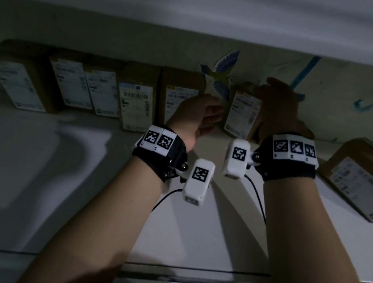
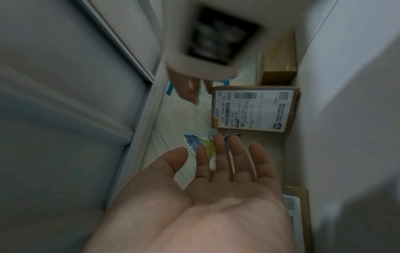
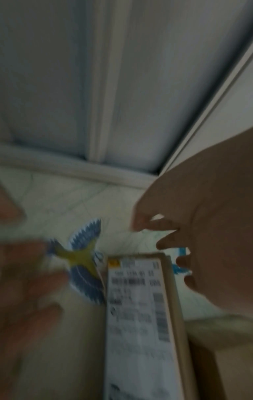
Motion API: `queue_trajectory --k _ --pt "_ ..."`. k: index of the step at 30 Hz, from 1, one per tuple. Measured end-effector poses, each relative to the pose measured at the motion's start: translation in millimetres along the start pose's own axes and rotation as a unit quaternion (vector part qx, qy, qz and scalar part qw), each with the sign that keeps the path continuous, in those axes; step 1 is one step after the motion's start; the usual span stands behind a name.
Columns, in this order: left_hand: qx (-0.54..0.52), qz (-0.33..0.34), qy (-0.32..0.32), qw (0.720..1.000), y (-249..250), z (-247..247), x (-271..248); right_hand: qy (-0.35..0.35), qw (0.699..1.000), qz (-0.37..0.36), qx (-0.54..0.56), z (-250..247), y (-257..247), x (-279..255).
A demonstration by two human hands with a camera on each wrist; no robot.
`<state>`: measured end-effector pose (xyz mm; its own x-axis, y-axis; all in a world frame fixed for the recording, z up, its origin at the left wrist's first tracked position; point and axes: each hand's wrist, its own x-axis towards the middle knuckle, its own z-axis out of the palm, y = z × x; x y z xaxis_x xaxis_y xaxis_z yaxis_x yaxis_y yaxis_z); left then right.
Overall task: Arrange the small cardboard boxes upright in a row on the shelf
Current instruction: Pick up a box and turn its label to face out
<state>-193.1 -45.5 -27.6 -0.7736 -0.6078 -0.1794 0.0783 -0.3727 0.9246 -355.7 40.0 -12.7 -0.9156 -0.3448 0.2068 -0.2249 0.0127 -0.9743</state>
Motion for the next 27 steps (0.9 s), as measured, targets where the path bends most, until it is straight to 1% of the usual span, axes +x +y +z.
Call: queue_trajectory --k 2,4,6,9,14,17,18,20,22,24,25,27 --pt "-0.003 0.003 0.001 1.000 -0.3 -1.9 0.5 0.005 0.996 -0.031 -0.079 3.2 12.1 -1.4" --pt "-0.006 0.007 -0.003 1.000 0.2 -2.3 1.2 0.029 0.991 -0.065 -0.113 6.2 22.2 -5.1" --pt "-0.012 0.012 -0.009 1.000 1.1 -3.7 0.3 0.038 0.984 -0.091 -0.148 6.8 26.6 -5.5" --pt "-0.016 0.017 -0.013 1.000 1.0 -5.9 -3.2 0.029 0.974 -0.100 -0.199 5.7 19.4 -7.1" --pt "-0.019 0.012 -0.012 1.000 -2.9 -7.4 -8.1 0.026 0.941 -0.125 -0.313 1.2 11.3 -15.7" --pt "-0.024 0.012 -0.027 0.999 -2.3 -6.0 -11.3 0.013 0.933 -0.108 -0.344 -5.1 7.4 -28.1" --pt "-0.028 0.013 -0.031 0.999 -2.4 -6.0 -11.5 0.004 0.934 -0.103 -0.343 -8.7 8.1 -30.6" --pt "-0.027 0.013 -0.033 0.999 -4.0 -6.1 -12.1 -0.005 0.948 -0.112 -0.297 -18.6 6.3 -35.1" --pt "-0.014 0.028 -0.028 0.999 -7.1 -6.1 -10.1 0.004 0.967 -0.113 -0.230 -30.0 -0.3 -45.4" --pt "-0.002 0.061 -0.018 0.998 -9.9 -5.7 -8.3 0.015 0.983 -0.109 -0.148 -40.8 -8.7 -60.5" --pt "0.001 0.074 -0.011 0.997 -11.0 -5.2 -8.1 0.023 0.988 -0.107 -0.105 -46.4 -12.5 -68.9" --pt "0.012 0.077 0.004 0.997 -11.2 -3.6 -9.7 0.034 0.993 -0.106 -0.032 -56.2 -18.0 -85.7"
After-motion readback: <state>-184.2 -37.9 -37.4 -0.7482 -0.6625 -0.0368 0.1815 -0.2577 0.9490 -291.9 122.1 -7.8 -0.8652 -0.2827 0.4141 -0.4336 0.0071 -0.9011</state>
